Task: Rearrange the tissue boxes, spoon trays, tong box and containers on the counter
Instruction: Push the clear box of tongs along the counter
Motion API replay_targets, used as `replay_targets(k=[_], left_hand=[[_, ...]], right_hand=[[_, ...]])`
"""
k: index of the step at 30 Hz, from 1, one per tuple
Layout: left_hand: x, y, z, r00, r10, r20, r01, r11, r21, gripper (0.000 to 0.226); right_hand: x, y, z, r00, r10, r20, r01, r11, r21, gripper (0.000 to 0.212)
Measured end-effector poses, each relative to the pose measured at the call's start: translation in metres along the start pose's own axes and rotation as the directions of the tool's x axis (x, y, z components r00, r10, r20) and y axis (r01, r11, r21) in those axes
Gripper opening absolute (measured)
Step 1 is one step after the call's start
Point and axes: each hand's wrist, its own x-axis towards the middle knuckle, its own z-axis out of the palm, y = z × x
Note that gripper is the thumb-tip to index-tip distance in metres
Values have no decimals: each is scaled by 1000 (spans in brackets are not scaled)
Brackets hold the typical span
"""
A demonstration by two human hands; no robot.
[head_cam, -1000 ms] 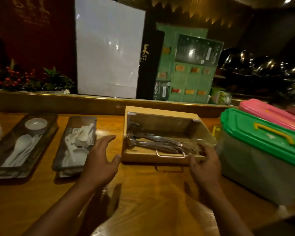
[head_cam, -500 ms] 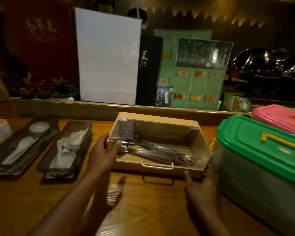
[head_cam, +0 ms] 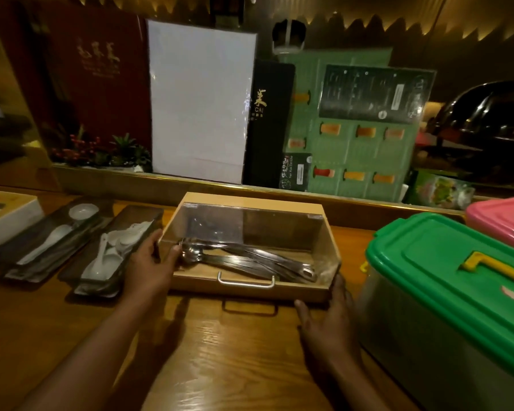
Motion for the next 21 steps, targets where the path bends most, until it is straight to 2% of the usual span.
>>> replay_targets(k=[9,12,14,18,21], left_hand=[[4,5,4,999,14,-44,-10,997,75,52],[-15,10,13,977,177,-118,-152,970,190,56],[-39,19,23,949,292,-116,-262,939,225,60],[-98,38,54,922,383,55,-387,918,88,59],[-141,50,73,874,429,229,-435,900,-29,57]], right_hand=[[-8,6,-16,990,-89,112,80,993,82,106],[-12,15,-31,982,-38,185,9,988,155,95],[-20,22,-51,964,-8,265,-44,981,187,77],[-52,38,-104,927,11,375,-70,987,143,45],[-82,56,-135,944,57,326,-120,977,174,34]])
